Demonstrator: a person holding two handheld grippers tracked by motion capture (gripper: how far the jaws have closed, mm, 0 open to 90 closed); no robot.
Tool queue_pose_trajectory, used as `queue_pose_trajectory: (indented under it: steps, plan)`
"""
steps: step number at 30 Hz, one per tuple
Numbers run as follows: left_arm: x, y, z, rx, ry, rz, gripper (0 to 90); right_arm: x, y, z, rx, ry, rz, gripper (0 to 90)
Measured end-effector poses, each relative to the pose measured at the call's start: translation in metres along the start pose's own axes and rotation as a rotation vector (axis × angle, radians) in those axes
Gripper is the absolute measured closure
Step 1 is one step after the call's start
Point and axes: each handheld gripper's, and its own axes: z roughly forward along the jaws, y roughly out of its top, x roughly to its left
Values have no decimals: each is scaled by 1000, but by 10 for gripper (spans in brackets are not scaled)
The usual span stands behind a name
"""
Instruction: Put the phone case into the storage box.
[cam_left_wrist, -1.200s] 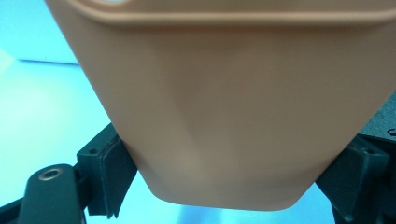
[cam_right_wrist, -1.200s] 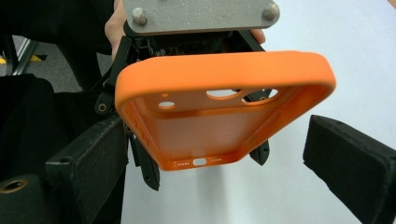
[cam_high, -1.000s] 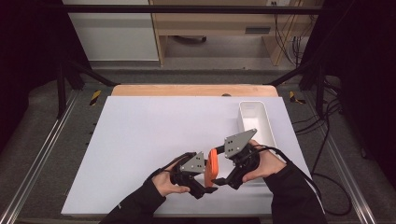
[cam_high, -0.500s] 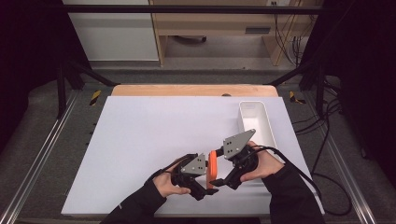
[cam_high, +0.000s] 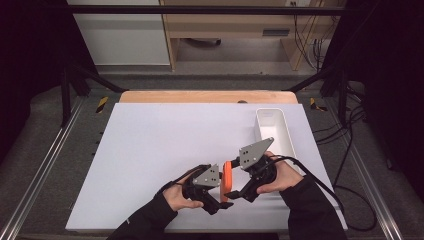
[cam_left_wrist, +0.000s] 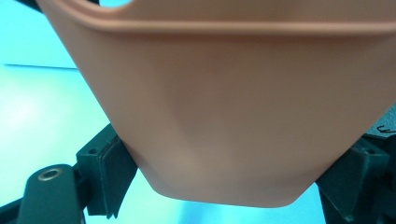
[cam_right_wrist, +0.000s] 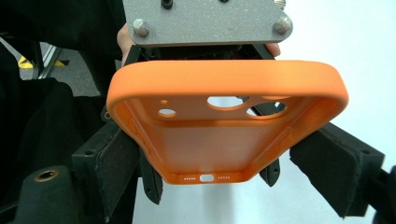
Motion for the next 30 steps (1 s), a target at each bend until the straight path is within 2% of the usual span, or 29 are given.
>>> queue_pose_trajectory:
  steps: [9, 13, 20, 25, 30]
  plan:
    - [0, 0, 0, 8, -4, -6, 147, 0, 0, 0, 7, 5, 3, 166]
    - [0, 0, -2, 4, -11, -27, 136, 1, 0, 0, 4, 6, 2, 166]
    - [2, -1, -13, -17, 7, -61, 62, 1, 1, -7, -12, -10, 4, 166]
    - [5, -5, -25, -33, 52, -90, 17, 0, 1, -13, -20, -43, 11, 165]
    - [8, -12, -39, -65, 109, -140, 5, -3, -1, -20, -43, -84, 29, 165]
